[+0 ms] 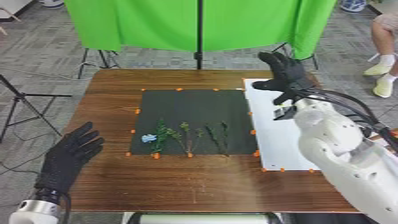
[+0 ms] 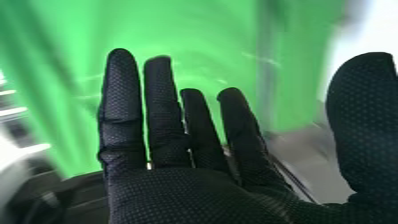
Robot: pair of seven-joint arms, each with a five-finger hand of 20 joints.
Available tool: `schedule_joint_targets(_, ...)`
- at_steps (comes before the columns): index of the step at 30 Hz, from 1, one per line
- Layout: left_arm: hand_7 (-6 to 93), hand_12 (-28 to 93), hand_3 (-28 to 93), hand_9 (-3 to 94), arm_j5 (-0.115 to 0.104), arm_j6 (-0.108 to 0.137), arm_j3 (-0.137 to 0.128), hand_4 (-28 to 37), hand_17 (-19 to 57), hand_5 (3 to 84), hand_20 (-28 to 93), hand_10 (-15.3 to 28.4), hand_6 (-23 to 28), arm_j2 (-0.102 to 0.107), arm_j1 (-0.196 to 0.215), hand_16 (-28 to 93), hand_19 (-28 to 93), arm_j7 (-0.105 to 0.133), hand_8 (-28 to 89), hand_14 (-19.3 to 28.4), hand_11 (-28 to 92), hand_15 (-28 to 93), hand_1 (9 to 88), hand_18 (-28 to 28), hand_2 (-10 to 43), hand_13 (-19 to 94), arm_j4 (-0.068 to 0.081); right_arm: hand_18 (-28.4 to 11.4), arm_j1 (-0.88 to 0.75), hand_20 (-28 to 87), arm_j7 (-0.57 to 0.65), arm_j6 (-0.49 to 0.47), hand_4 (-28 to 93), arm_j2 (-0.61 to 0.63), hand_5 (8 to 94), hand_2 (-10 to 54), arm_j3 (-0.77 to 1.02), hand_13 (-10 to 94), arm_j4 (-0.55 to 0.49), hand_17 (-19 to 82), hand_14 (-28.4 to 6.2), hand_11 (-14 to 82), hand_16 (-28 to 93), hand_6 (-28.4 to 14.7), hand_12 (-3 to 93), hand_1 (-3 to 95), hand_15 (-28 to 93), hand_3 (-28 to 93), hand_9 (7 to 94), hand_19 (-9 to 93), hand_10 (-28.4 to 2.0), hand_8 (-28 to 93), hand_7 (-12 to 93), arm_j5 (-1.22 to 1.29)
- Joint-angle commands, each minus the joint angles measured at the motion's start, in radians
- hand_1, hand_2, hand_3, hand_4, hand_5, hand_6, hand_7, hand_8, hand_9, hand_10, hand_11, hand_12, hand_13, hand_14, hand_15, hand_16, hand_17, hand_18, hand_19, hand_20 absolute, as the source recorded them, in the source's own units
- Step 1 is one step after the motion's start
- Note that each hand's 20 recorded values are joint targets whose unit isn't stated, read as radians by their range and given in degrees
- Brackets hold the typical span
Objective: Arrange flowers
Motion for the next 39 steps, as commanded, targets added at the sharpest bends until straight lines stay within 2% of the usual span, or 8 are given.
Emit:
schedule_joint_targets(1, 19.8, 17, 68, 28.8, 0.003, 0.008, 0.003, -27.1, -8.4, 32.1, 10, 12.3, 3.8, -0.009, 0.034, 1, 50, 0.009, -9, 14.1, 25, 39, 23.6, 21.0, 0.2, 24, -0.005, -18.0, -0.32, 25, 0.066, -0.061, -28, 0.148, 25.4, -9.5, 0.226, 33, -0.01, 17, -10.9, 12.3, 18, -4.2, 21.5, 21.9, 34, 80, 29.9, 59, -11.6, -12, 22, 0.0)
schedule_joint_targets(5, 19.9, 17, 68, 28.8, 0.003, 0.005, 0.008, -27.1, -8.4, 32.0, 10, 12.2, 3.8, -0.009, 0.033, 1, 50, 0.006, -9, 14.1, 25, 39, 23.5, 21.0, 0.2, 24, -0.004, -18.1, -0.381, 26, 0.088, -0.082, -28, 0.165, 28.5, -9.5, 0.265, 38, -0.007, 18, -9.6, 15.5, 19, -3.9, 21.1, 22.6, 38, 80, 34.6, 61, -10.7, -13, 23, -0.013)
schedule_joint_targets(12, 19.7, 17, 68, 28.9, 0.006, 0.0, 0.0, -27.1, -8.4, 32.1, 10, 12.2, 3.9, -0.011, 0.036, 1, 50, -0.005, -9, 14.1, 25, 39, 23.5, 21.0, 0.2, 24, -0.005, -18.1, -0.363, 30, 0.134, -0.082, -28, 0.162, 40.0, -9.5, 0.223, 45, 0.025, 19, -8.5, 21.7, 18, -2.1, 19.3, 23.0, 49, 80, 47.8, 66, -9.8, -15, 27, -0.026)
schedule_joint_targets(22, 19.8, 17, 69, 28.9, 0.009, -0.011, -0.001, -27.2, -8.4, 32.0, 10, 12.2, 3.9, -0.008, 0.021, 1, 50, -0.015, -9, 14.0, 25, 39, 23.5, 21.0, 0.2, 24, -0.001, -17.8, -0.232, 37, 0.191, -0.04, -28, 0.152, 34.5, -9.5, 0.072, 46, 0.088, 22, -8.7, 21.6, 17, -4.8, 19.5, 23.3, 55, 80, 38.7, 75, -10.8, -14, 26, -0.084)
schedule_joint_targets(27, 19.8, 17, 68, 28.8, 0.008, -0.012, 0.001, -27.2, -8.4, 32.0, 10, 12.2, 3.9, -0.003, 0.013, 1, 50, -0.019, -9, 14.1, 25, 39, 23.6, 21.0, 0.2, 24, 0.003, -17.7, -0.184, 38, 0.178, -0.039, -28, 0.153, 33.8, -9.5, 0.029, 47, 0.115, 22, -8.4, 22.5, 17, -5.1, 19.7, 24.3, 58, 81, 39.1, 76, -10.5, -14, 26, -0.067)
schedule_joint_targets(33, 19.9, 17, 68, 28.9, 0.006, -0.01, 0.001, -27.2, -8.3, 32.0, 10, 12.2, 3.8, -0.001, 0.013, 1, 50, -0.018, -9, 14.0, 25, 39, 23.6, 21.0, 0.3, 24, 0.003, -16.6, -0.159, 38, 0.172, -0.093, -28, 0.142, 42.2, -9.5, 0.006, 59, 0.142, 27, -6.0, 26.9, 17, -1.6, 18.6, 32.9, 62, 83, 49.8, 79, -9.2, -17, 31, -0.046)
schedule_joint_targets(35, 19.9, 17, 68, 28.9, 0.005, -0.009, 0.001, -27.2, -8.3, 32.0, 10, 12.3, 3.8, 0.0, 0.015, 1, 50, -0.016, -9, 14.1, 25, 39, 23.6, 21.0, 0.3, 24, 0.003, -16.4, -0.152, 37, 0.167, -0.108, -28, 0.14, 44.4, -9.5, -0.004, 62, 0.153, 28, -5.0, 28.3, 19, -0.5, 18.6, 35.5, 62, 82, 56.9, 80, -9.0, -18, 32, -0.054)
schedule_joint_targets(39, 19.8, 17, 69, 28.9, 0.005, -0.008, 0.002, -27.1, -8.3, 32.0, 10, 12.3, 3.8, -0.001, 0.015, 1, 50, -0.015, -9, 14.1, 25, 39, 23.5, 21.0, 0.3, 24, 0.002, -16.0, -0.143, 38, 0.143, -0.1, -28, 0.139, 46.6, -9.5, -0.017, 64, 0.171, 29, -4.0, 29.5, 20, 0.3, 18.7, 37.8, 61, 82, 60.4, 80, -8.5, -18, 33, -0.051)
